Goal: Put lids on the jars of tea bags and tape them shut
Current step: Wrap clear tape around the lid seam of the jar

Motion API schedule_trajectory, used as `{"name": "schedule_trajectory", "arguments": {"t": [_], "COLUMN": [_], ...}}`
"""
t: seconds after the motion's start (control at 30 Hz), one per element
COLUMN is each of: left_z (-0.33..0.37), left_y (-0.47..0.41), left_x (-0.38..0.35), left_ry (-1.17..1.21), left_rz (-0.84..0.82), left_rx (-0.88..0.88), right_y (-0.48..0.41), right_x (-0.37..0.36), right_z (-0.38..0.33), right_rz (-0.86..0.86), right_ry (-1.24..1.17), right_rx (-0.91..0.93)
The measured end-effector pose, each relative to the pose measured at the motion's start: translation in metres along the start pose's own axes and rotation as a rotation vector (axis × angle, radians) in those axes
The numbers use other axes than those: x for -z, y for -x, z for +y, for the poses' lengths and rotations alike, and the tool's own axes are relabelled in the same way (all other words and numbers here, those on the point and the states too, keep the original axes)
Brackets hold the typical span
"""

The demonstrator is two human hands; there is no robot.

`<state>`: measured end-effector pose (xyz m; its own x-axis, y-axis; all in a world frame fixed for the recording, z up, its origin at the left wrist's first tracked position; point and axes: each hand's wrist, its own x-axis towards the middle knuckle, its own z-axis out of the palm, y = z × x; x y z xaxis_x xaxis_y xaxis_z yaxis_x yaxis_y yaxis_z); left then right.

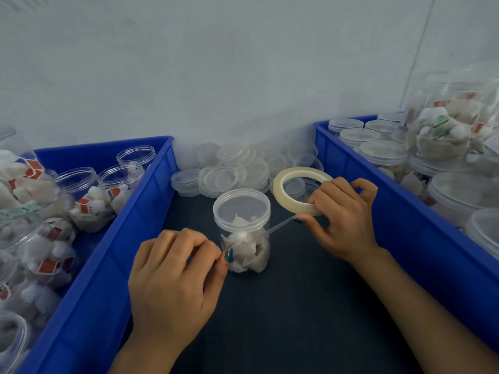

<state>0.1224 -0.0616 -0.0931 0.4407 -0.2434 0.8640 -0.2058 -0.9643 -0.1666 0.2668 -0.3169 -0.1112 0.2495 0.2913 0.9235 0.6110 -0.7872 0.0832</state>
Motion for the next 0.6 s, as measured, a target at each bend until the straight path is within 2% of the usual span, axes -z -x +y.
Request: {"name": "schedule_trajectory", "arguments": {"t": [0.3,0.47,0.53,0.6], "left_z": [-0.006,-0.008,-0.006,-0.007], "left_y": [-0.001,-0.005,-0.006,-0.006], "left_x": [-0.01,-0.014,-0.014,-0.013], "left_ry": [0.004,0.025,0.04,0.127], "left_rz": [-0.032,-0.103,-0.168,-0.251], "left_rx": [0.063,0.136,0.209,0.358], "right_y": [0.001,0.0,0.0,0.0], "right_x": [-0.004,-0.006,-0.007,-0.007], "right_z": [-0.003,-0.007,-0.008,-0.008], "right_rz": [-0.033,-0.069,-0.089,-0.1], "right_ry": [-0.006,-0.023,-0.029,-0.04], "right_rx": [-0.051,-0.096,-0.108,-0.125]}}
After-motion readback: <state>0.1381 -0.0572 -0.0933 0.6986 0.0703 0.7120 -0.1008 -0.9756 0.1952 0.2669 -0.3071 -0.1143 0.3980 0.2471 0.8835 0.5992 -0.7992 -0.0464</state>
